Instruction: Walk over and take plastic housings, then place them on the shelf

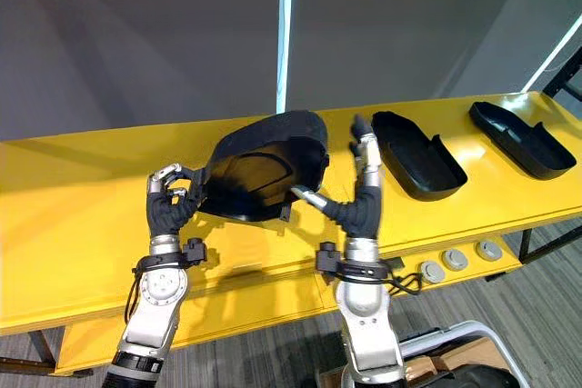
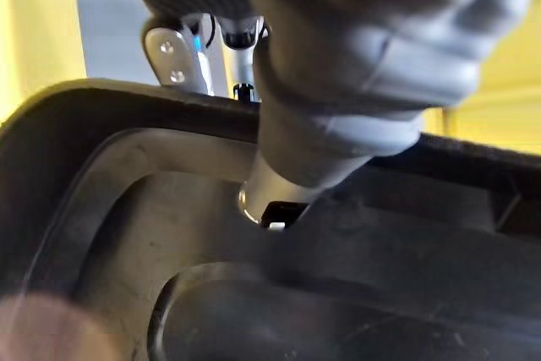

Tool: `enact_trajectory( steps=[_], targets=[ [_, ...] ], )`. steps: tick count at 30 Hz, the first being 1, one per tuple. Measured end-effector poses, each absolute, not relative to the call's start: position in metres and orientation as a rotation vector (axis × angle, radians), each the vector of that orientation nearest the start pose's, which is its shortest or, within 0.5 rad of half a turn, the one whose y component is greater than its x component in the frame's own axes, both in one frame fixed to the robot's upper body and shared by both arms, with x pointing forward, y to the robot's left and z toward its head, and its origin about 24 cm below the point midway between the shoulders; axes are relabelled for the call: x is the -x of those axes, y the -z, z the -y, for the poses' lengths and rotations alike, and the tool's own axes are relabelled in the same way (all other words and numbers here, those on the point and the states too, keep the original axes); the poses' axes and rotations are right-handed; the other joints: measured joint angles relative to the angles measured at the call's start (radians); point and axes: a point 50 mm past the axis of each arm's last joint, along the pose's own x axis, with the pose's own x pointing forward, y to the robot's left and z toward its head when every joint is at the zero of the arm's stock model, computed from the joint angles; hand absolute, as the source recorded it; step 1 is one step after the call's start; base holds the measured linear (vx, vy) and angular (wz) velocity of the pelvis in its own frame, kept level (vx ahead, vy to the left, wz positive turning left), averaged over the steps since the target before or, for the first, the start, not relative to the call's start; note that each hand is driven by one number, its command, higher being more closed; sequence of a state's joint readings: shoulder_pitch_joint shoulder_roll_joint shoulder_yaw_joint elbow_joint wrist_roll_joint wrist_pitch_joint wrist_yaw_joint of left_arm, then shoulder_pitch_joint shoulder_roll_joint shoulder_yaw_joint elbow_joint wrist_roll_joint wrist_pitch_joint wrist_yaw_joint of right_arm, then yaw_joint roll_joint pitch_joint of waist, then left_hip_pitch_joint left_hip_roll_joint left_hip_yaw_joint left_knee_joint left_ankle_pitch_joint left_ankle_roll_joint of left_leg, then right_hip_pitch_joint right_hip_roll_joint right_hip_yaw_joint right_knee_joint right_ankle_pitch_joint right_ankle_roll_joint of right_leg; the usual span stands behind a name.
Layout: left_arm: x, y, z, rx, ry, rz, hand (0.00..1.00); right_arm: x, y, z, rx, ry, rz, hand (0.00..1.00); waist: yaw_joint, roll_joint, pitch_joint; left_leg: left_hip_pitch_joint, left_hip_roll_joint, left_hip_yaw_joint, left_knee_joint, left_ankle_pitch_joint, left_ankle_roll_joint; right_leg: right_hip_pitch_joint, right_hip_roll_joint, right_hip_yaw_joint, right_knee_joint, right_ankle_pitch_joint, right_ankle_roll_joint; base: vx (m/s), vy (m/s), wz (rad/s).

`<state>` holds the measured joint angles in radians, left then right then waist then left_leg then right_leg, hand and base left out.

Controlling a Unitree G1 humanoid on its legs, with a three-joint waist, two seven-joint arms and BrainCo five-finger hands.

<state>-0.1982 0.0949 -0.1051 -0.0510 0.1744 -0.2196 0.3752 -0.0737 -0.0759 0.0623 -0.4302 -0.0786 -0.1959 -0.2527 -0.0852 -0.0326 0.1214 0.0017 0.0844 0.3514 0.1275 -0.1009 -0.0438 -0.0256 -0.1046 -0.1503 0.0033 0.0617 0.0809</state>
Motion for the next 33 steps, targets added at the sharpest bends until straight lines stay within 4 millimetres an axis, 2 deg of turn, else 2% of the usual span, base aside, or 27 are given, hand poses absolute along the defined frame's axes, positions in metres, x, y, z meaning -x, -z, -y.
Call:
enact_trajectory(
  steps=[2, 3, 4, 8, 11, 14, 20, 27, 33],
  targets=[
    [-0.280, -0.128, -0.137, -0.174, -0.188, 0.511, 1.00, -0.232, -0.173, 0.157, 0.011, 0.150, 0.705, 0.00, -0.001, 0.001, 0.000, 0.017, -0.005, 0.001, -0.017, 0.005, 0.000, 0.010, -0.002, 0.000, -0.004, 0.000, 0.000, 0.04, 0.038, 0.01],
    [-0.285, -0.128, -0.139, -0.155, -0.184, 0.497, 1.00, -0.232, -0.174, 0.169, -0.030, 0.170, 0.704, 0.00, -0.003, 0.002, 0.000, 0.037, -0.011, 0.002, -0.031, 0.007, 0.002, 0.029, -0.004, 0.000, -0.016, 0.001, 0.001, 0.03, 0.038, -0.02],
    [-0.288, -0.128, -0.148, -0.112, -0.199, 0.481, 1.00, -0.231, -0.176, 0.186, -0.077, 0.216, 0.711, 0.00, -0.009, 0.007, -0.003, 0.051, -0.013, 0.004, -0.042, 0.008, 0.003, 0.037, -0.004, 0.000, -0.017, 0.001, 0.001, 0.02, 0.035, -0.02],
    [-0.299, -0.124, -0.178, -0.022, -0.264, 0.415, 1.00, -0.223, -0.187, 0.228, -0.079, 0.317, 0.761, 0.00, -0.029, 0.025, -0.014, 0.066, -0.021, 0.010, -0.070, 0.017, 0.005, 0.040, -0.005, 0.001, -0.024, 0.007, 0.002, 0.00, 0.010, -0.03],
    [-0.312, -0.120, -0.187, 0.029, -0.280, 0.355, 1.00, -0.223, -0.191, 0.231, -0.058, 0.303, 0.772, 0.00, -0.046, 0.028, -0.017, 0.073, -0.027, 0.011, -0.094, 0.033, 0.008, 0.038, -0.005, 0.001, -0.031, 0.016, 0.000, -0.04, -0.014, -0.03],
    [-0.329, -0.119, -0.184, 0.168, -0.254, 0.281, 1.00, -0.224, -0.190, 0.231, -0.059, 0.305, 0.770, 0.00, -0.050, 0.029, -0.018, 0.067, -0.032, 0.025, -0.111, 0.047, 0.014, 0.021, -0.005, 0.006, -0.034, 0.030, -0.001, -0.07, -0.017, -0.10],
    [-0.348, -0.118, -0.184, 0.332, -0.160, 0.161, 1.00, -0.222, -0.179, 0.233, -0.052, 0.327, 0.705, 0.00, -0.087, 0.038, -0.022, 0.050, -0.052, 0.033, -0.140, 0.070, 0.036, 0.003, -0.016, 0.009, -0.064, 0.050, 0.000, -0.07, -0.013, -0.04],
    [-0.356, -0.118, -0.172, 0.277, 0.077, 0.030, 1.00, -0.217, -0.142, 0.220, -0.054, 0.271, 0.504, 0.00, -0.094, 0.059, -0.022, 0.035, -0.059, 0.033, -0.171, 0.099, 0.039, -0.023, -0.015, 0.008, -0.066, 0.057, -0.002, -0.05, -0.030, 0.01],
    [-0.363, -0.120, -0.181, 0.161, 0.123, -0.035, 1.00, -0.211, -0.124, 0.210, -0.066, 0.217, 0.415, 0.00, -0.098, 0.074, -0.017, 0.038, -0.061, 0.033, -0.185, 0.109, 0.038, -0.025, -0.013, 0.007, -0.068, 0.057, -0.003, -0.03, -0.018, 0.00]
  ],
)
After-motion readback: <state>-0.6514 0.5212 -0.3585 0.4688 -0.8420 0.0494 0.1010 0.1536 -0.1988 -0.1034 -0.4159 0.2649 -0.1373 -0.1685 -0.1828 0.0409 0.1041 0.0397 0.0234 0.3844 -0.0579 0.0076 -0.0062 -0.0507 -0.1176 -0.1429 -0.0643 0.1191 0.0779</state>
